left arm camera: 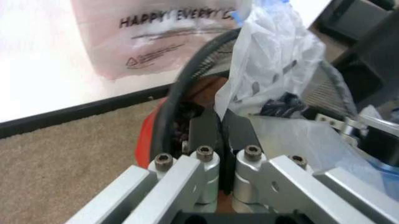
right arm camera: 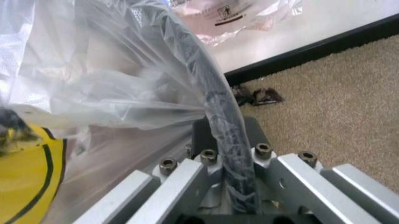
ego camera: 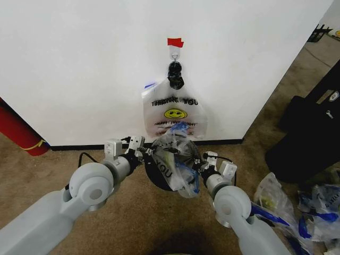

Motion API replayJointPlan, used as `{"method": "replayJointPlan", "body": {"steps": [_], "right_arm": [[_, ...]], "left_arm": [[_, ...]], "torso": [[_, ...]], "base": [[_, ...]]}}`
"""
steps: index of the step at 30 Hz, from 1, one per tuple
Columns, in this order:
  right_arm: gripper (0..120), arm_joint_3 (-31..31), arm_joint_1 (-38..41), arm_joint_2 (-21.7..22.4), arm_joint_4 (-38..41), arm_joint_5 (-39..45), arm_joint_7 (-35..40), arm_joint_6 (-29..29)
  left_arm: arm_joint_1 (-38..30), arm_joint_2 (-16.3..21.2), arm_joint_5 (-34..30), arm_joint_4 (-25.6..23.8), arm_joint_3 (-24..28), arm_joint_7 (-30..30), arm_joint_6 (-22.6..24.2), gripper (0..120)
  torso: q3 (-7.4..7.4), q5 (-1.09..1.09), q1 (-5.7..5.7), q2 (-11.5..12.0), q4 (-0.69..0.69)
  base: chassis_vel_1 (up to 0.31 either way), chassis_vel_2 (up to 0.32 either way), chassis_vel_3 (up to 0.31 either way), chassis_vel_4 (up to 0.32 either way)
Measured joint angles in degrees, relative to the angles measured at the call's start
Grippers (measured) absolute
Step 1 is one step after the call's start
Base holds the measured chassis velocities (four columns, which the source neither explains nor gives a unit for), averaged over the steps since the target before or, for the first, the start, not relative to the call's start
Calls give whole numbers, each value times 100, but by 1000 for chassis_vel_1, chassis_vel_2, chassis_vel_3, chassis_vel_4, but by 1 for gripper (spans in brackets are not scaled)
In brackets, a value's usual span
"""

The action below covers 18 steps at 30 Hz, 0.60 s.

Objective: Pick up the garbage bag from the wall and place it over the trash bin.

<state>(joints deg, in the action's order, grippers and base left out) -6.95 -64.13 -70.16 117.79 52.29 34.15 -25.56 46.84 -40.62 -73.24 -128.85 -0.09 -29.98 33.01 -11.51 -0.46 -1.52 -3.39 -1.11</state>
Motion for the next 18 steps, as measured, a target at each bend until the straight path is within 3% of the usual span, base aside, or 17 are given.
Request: {"method": "replayJointPlan", "body": {"steps": [6,12,18], "right_arm": [[0,-35,-2,-11,0,0,43,0],[0,-65,10,-93,-56,-111,94,20],[0,-55,12,-120,-52,-212,111,30]], "left_arm": [[5,-59,136,-418,-43,-49,6,19],[-54,118,188,-965,-160,-30,55,41],[-372,48,448,-1132,444,262,167,66]], "torso": [[0,0,0,0,0],[0,1,0,0,1],[0,1,0,0,1]], "base": [[0,0,0,0],[0,0,0,0],[0,0,0,0]]}}
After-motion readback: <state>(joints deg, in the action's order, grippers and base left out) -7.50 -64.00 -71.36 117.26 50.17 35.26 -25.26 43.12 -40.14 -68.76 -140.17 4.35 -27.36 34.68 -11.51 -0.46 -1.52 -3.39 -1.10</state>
